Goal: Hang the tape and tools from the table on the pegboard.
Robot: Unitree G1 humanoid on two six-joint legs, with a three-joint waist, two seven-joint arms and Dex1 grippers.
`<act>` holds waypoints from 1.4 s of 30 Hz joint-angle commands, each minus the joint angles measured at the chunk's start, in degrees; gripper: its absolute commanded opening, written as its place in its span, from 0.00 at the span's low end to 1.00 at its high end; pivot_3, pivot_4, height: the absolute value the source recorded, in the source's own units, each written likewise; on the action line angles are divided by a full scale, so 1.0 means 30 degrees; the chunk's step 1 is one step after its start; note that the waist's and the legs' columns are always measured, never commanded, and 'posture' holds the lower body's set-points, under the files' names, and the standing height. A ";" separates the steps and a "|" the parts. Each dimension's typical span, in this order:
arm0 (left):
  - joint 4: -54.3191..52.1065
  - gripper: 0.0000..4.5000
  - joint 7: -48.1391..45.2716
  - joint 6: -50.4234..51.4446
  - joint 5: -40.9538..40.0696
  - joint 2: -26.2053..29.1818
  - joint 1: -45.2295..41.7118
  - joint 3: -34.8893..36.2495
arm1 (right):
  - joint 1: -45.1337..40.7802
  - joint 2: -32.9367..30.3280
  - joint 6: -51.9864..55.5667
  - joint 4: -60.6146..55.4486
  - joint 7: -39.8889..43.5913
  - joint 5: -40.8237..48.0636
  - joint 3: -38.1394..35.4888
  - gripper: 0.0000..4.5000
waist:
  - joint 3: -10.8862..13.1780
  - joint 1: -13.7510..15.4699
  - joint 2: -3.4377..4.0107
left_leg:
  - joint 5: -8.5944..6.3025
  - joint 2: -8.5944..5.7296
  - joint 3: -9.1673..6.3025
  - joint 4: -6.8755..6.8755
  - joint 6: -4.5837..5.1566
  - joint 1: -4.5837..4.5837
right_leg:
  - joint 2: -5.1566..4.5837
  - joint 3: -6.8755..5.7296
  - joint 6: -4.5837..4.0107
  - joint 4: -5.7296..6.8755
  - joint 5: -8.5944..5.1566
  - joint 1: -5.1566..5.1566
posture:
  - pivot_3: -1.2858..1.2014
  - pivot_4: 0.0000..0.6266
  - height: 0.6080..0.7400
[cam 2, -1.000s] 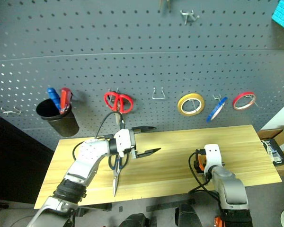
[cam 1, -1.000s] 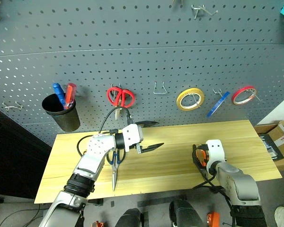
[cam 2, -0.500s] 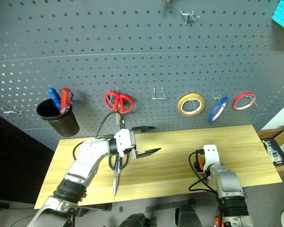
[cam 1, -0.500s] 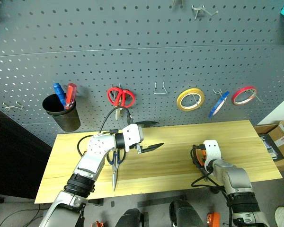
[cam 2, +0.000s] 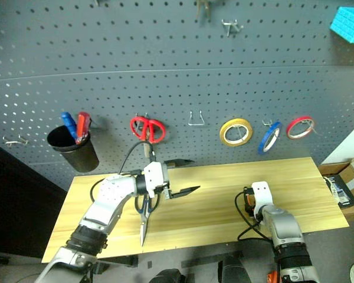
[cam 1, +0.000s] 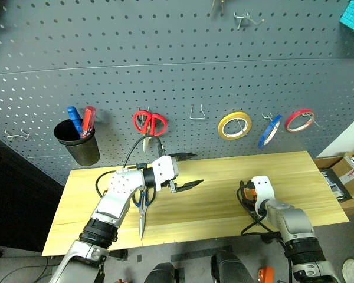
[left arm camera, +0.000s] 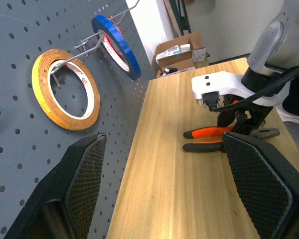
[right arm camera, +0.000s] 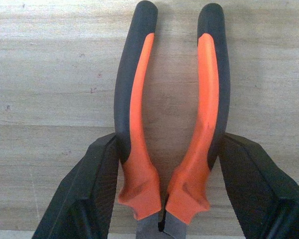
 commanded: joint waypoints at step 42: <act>-0.7075 0.88 0.2352 0.6138 -0.5666 0.0473 0.4532 0.4937 | -1.0576 0.4526 -1.8899 0.1862 -0.4123 -0.4250 0.2689 0.61 | -0.0011 0.0455 0.0013 | 0.0003 -0.0010 0.0003 -0.0039 -0.0009 -0.0028 | 0.0010 -0.0012 -0.0021 -0.0001 0.0007 -0.0076 | 0.55 0.22 1.00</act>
